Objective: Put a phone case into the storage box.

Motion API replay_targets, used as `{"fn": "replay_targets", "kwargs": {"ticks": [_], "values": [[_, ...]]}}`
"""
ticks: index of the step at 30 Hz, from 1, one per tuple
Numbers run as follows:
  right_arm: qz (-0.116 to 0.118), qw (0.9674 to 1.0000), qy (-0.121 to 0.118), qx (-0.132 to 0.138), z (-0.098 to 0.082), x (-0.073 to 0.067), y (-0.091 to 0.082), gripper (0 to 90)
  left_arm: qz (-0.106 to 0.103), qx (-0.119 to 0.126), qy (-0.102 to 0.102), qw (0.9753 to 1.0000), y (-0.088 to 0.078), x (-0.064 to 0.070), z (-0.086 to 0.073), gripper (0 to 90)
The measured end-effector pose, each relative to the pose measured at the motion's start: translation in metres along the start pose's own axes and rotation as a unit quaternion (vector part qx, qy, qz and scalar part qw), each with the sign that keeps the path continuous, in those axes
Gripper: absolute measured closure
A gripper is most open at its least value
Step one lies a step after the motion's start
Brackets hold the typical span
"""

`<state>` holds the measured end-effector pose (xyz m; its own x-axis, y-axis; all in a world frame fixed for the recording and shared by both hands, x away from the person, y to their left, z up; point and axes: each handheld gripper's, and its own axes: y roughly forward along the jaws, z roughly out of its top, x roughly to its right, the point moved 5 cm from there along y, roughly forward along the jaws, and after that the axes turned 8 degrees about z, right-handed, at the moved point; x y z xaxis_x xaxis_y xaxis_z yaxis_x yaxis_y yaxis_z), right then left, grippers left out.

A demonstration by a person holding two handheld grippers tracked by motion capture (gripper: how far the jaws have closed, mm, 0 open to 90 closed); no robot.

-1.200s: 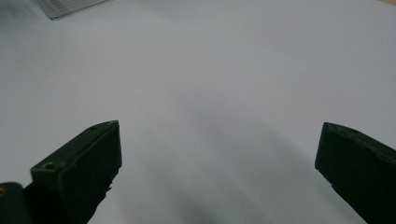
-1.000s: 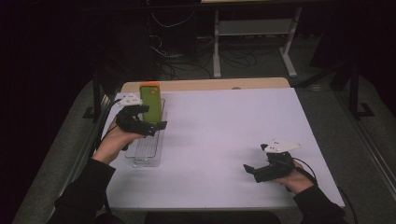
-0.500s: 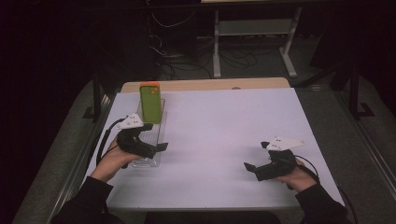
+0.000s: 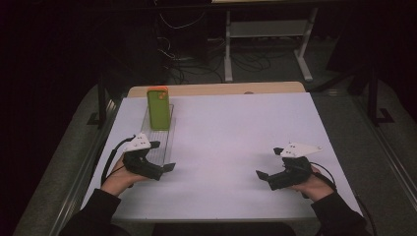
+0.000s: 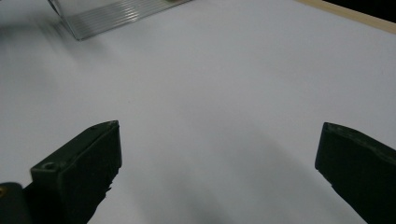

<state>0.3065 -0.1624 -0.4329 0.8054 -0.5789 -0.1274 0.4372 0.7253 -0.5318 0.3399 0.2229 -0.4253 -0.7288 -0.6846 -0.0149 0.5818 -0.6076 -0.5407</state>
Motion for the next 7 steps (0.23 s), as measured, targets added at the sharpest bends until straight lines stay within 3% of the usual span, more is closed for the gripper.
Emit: {"fn": "replay_targets", "kwargs": {"ticks": [7], "values": [[0.001,1.0,0.004,0.004,0.0033,0.0001,-0.0008,0.0,-0.002,0.0,0.0,1.0,-0.0006,-0.0007,-0.0016,0.0]]}}
